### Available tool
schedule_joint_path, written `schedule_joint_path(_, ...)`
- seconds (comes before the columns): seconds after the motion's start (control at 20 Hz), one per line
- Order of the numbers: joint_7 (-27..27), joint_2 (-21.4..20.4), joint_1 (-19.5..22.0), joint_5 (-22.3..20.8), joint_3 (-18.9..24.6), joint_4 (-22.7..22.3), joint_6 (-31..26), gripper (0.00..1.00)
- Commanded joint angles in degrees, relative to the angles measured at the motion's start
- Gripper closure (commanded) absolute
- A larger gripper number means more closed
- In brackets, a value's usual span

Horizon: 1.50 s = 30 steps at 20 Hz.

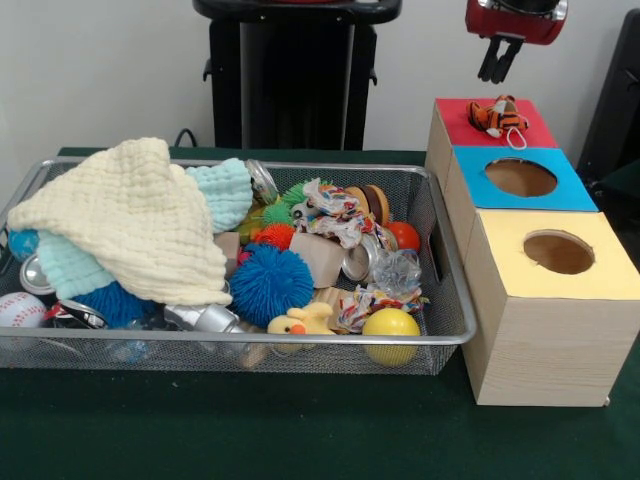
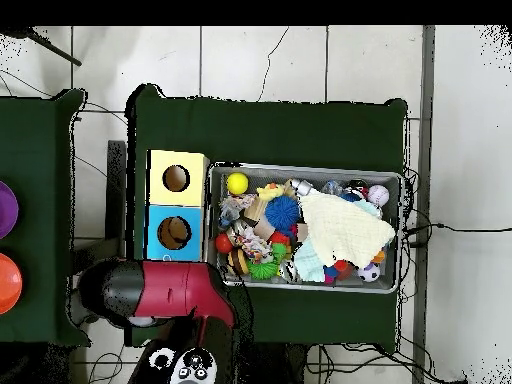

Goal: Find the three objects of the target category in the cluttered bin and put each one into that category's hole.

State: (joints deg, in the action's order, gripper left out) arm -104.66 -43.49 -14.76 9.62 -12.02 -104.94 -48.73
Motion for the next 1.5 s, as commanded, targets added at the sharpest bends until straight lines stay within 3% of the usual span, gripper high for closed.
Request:
schedule_joint_path(0.05,-11.1,-0.2,1.7,3.4,3.4,-4.2,5.0,1.0)
schedule_joint_path(1.5,-11.5,0.2,2.0,13.6,6.7,-10.5,14.1,1.0)
